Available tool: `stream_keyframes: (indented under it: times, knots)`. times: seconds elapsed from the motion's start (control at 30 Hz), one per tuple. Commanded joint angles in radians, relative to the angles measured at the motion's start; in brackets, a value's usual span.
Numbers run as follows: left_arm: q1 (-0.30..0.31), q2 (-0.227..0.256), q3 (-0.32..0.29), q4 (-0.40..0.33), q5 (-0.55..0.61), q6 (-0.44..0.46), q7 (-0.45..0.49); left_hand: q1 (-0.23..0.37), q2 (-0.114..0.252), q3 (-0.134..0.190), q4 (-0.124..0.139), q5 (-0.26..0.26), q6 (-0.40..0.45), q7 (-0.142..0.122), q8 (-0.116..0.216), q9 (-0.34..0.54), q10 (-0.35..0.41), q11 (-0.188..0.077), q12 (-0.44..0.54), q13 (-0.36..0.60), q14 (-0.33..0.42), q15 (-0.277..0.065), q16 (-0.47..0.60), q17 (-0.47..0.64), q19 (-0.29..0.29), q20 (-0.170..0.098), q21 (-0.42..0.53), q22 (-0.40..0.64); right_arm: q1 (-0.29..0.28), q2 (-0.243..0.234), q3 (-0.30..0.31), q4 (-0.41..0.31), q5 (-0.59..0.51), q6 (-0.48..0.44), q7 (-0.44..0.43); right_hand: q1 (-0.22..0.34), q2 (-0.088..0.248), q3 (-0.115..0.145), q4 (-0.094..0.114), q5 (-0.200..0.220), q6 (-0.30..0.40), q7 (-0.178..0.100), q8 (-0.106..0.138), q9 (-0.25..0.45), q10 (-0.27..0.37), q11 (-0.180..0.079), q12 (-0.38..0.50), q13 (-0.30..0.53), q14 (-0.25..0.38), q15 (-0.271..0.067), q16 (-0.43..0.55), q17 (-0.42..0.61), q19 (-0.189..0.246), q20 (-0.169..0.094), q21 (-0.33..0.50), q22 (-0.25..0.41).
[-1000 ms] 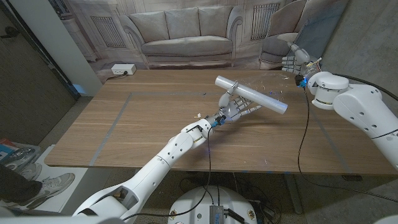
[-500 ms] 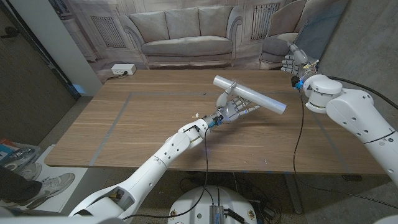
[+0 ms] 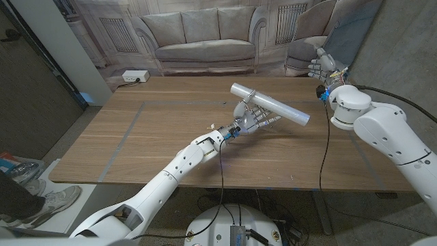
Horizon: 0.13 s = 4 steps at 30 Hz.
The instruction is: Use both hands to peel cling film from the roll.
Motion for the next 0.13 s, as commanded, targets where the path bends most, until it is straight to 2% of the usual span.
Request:
stream_keyframes:
  times: [0.03,0.13]
  knots:
    - [-0.010,0.036,-0.023,0.037,-0.027,0.049,-0.044,-0.006,0.004,0.003,0.006,-0.001,-0.008,-0.001,-0.005,-0.001,-0.003,0.006,-0.001,0.003,-0.006,0.000,-0.002,0.003,0.003,0.001,0.003,0.003,-0.026,0.055,-0.066,-0.069,-0.085,0.018,-0.048,-0.008,0.003,-0.001,-0.002,0.004,0.014,-0.007,0.008,-0.001,-0.002,-0.005,0.005,0.000,-0.008,-0.001,-0.001,0.001,-0.015,0.004,-0.008,0.002]
    - [0.008,0.046,-0.045,0.020,-0.041,0.042,-0.047,-0.008,0.004,0.002,0.008,-0.001,-0.019,0.003,-0.010,-0.001,-0.010,0.005,-0.004,0.003,-0.011,0.003,-0.004,0.003,0.003,0.002,0.003,0.003,-0.020,0.080,-0.088,-0.071,-0.111,0.029,-0.059,-0.008,0.004,-0.001,-0.003,0.004,0.016,-0.007,0.009,-0.002,-0.002,-0.007,0.006,0.000,-0.010,-0.001,-0.001,0.001,-0.017,0.005,-0.010,0.002]
